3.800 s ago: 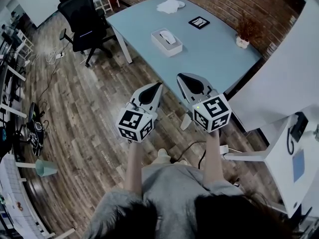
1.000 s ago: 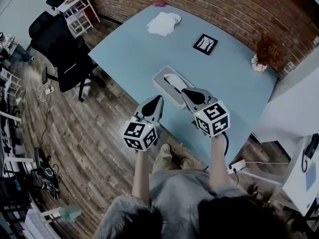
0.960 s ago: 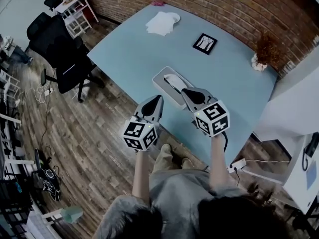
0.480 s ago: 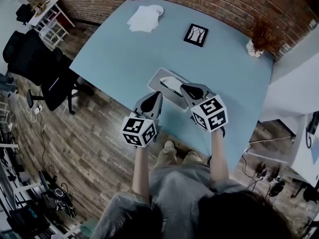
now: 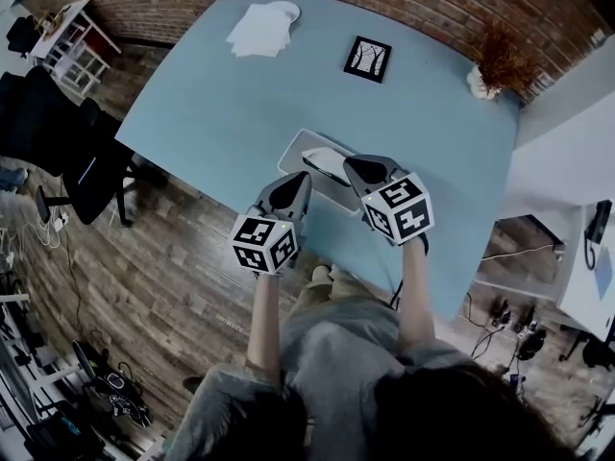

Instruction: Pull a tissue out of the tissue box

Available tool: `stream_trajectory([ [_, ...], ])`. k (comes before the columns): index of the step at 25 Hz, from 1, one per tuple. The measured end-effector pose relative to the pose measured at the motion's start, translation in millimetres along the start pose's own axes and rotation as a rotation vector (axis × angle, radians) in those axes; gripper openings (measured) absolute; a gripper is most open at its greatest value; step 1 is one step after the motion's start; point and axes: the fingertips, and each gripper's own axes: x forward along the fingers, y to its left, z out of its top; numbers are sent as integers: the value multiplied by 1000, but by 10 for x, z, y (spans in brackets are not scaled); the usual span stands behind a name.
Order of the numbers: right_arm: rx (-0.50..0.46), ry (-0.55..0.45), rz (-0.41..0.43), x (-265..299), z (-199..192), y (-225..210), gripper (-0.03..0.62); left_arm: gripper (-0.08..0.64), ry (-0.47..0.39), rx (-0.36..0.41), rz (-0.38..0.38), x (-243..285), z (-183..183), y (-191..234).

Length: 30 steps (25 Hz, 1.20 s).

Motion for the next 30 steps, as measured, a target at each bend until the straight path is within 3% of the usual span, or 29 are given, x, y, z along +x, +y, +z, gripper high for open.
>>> stream_trajectory([
  [15,-14,110,59,337,29,-111,3,3,29,-39,31,139,-26,187],
  [18,2,132,73,388,-4,-115,57,3,40,-44,35,160,-57,222],
  [30,77,217,99,539,-240,-144,161,3,89,-59,23,270,-216,227],
])
